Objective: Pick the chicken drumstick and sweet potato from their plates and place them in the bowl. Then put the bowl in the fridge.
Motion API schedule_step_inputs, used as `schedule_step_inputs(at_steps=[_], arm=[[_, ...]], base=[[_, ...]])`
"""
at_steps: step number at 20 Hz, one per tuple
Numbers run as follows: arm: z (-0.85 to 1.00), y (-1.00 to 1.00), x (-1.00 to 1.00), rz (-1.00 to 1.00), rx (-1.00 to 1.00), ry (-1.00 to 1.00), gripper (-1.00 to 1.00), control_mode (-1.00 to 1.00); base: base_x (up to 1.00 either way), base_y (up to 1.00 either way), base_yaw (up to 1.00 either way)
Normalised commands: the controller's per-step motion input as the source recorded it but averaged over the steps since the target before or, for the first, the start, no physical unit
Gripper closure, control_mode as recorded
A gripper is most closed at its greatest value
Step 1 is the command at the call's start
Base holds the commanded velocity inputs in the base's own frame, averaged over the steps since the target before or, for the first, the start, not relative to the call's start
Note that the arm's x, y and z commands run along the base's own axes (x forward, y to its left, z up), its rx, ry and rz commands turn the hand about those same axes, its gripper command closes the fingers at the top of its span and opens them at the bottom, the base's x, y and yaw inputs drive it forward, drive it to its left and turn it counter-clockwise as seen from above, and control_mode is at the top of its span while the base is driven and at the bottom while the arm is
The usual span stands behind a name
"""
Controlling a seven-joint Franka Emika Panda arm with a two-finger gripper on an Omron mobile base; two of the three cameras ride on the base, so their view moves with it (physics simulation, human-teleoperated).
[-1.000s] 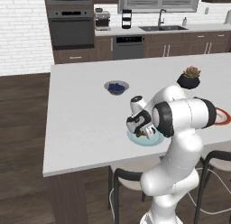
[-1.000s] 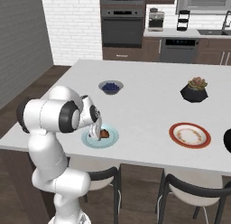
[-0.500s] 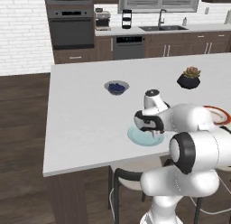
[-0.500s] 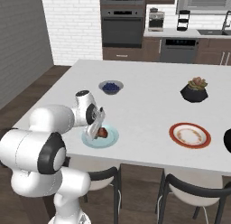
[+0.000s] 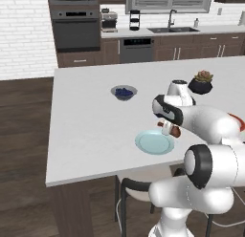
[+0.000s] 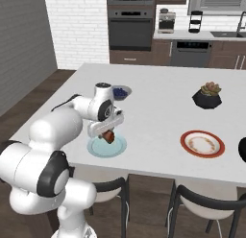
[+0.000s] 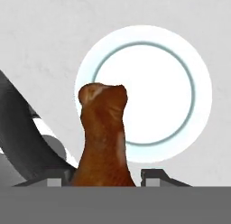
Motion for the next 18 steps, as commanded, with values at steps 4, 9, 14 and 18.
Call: schedule_step_inputs(at_steps=[4,9,14,18], arm=[[0.0,0.0,-0.08,-0.98,0.18,0.0,1.0,-1.0],[0.08,0.07,-0.19,-0.93,0.14,-0.02,1.0,-1.0],[0.0,0.39,-0.26,-0.7,0.0,0.0,1.0,-1.0],[0.26,0.31,-0.35,-0.22,-0.01,0.0,1.0,-1.0]], base=[[0.0,0.0,0.0],[0.0,0.0,0.0],[0.0,0.0,0.0],[0.0,0.0,0.0]])
